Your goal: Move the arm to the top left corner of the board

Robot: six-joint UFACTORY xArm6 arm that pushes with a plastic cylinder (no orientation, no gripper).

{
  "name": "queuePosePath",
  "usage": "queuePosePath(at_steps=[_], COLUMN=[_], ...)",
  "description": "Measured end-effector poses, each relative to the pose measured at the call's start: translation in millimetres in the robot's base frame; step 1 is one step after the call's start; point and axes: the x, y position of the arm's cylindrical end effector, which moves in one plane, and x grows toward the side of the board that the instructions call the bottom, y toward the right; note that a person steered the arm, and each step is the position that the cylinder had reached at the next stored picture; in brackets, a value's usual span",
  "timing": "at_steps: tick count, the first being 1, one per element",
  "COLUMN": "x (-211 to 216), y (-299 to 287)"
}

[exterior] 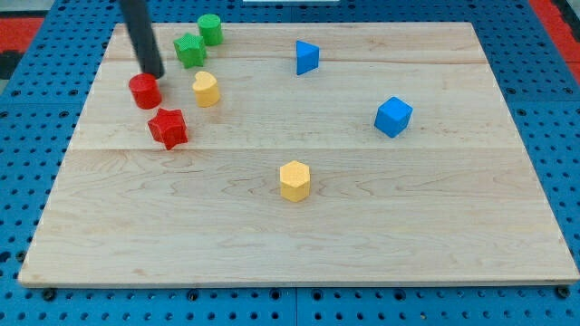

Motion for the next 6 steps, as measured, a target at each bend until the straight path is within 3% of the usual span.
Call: queuePosePath(at_steps=[1, 2, 3, 6], x=[-19, -75, -105, -118], y=[-43, -62, -43, -25])
